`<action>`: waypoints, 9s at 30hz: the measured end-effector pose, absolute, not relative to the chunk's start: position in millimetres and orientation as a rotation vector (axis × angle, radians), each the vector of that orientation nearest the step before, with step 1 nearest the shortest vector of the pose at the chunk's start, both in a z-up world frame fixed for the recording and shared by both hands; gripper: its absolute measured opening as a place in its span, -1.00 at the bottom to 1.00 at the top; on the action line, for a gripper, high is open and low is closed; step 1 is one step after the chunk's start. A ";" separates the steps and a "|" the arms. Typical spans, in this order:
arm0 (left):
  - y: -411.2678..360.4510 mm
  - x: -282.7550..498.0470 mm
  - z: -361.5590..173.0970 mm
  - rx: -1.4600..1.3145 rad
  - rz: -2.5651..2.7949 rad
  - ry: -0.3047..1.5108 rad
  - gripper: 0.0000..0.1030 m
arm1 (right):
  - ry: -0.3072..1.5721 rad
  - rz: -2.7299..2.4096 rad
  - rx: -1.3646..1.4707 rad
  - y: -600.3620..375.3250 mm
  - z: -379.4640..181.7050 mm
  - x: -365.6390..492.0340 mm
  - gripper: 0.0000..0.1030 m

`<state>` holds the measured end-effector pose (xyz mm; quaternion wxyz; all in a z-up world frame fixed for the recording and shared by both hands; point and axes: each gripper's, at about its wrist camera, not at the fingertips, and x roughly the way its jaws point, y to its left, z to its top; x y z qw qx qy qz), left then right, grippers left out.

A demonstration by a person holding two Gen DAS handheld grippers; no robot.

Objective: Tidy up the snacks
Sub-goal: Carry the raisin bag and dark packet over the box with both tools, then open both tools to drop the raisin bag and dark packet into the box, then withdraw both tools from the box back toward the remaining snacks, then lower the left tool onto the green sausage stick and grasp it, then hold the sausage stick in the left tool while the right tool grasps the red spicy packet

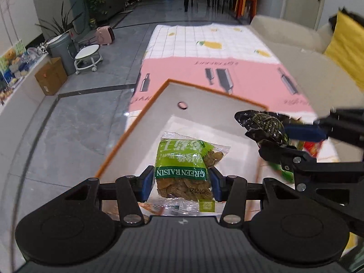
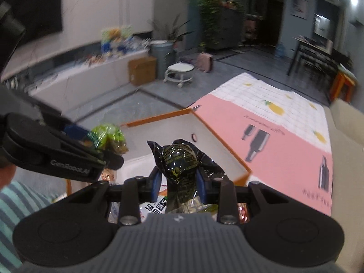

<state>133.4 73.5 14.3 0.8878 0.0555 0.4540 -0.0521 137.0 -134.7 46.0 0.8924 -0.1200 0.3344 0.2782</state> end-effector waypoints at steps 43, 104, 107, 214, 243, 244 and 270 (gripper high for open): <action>86.0 183.0 -87.6 0.333 -0.144 1.204 0.31 | 0.987 0.697 -0.650 -54.9 -70.6 210.9 -0.40; -72.9 83.7 -59.5 0.031 -0.246 0.820 0.51 | 0.717 0.131 -0.131 -297.9 -63.3 86.8 0.07; -76.2 97.7 -69.1 -0.010 -0.238 0.855 0.49 | 0.732 0.120 -0.116 -300.5 -72.5 98.1 -0.02; -67.4 113.5 -129.8 -0.058 -0.192 1.152 -0.48 | 0.792 0.144 -0.121 -297.9 -136.5 157.4 -1.00; -80.7 123.7 -130.3 0.030 -0.163 1.167 -0.47 | 0.780 0.116 -0.091 -332.9 -154.3 248.5 0.40; -80.8 123.9 -130.3 0.034 -0.161 1.167 -0.47 | 0.779 0.112 -0.091 -333.0 -154.0 248.2 0.35; -68.9 106.0 -89.2 -0.025 -0.244 1.086 -0.53 | 0.829 0.114 0.065 -323.6 -95.2 156.4 0.25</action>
